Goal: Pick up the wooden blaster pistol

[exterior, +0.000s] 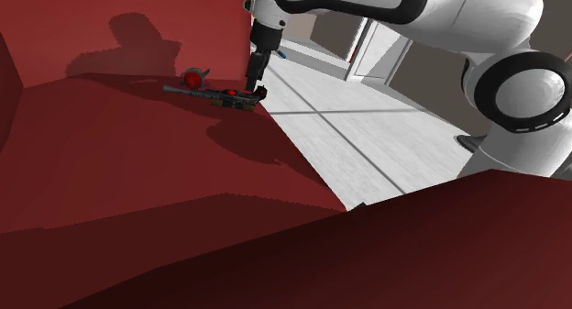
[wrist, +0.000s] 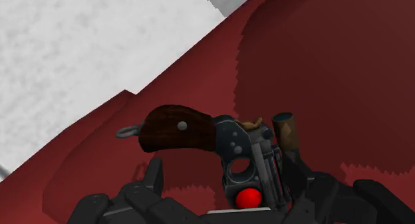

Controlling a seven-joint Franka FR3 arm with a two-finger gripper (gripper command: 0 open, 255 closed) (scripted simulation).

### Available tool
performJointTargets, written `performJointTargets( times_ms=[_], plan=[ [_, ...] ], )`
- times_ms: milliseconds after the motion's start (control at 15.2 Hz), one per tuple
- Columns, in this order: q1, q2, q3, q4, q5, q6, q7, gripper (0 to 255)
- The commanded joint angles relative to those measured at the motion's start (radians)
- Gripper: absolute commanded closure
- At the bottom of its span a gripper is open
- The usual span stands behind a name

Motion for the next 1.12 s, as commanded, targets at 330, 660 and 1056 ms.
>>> performJointTargets(
  times_ms=[330, 660, 1056],
  plan=[
    [0.081, 0.261, 0.054, 0.378, -0.036, -0.117, -0.048, 0],
    [0.116, 0.356, 0.068, 0.498, -0.052, -0.143, -0.066, 0],
    [0.106, 0.325, 0.068, 0.374, -0.047, -0.049, -0.066, 0]
  ],
)
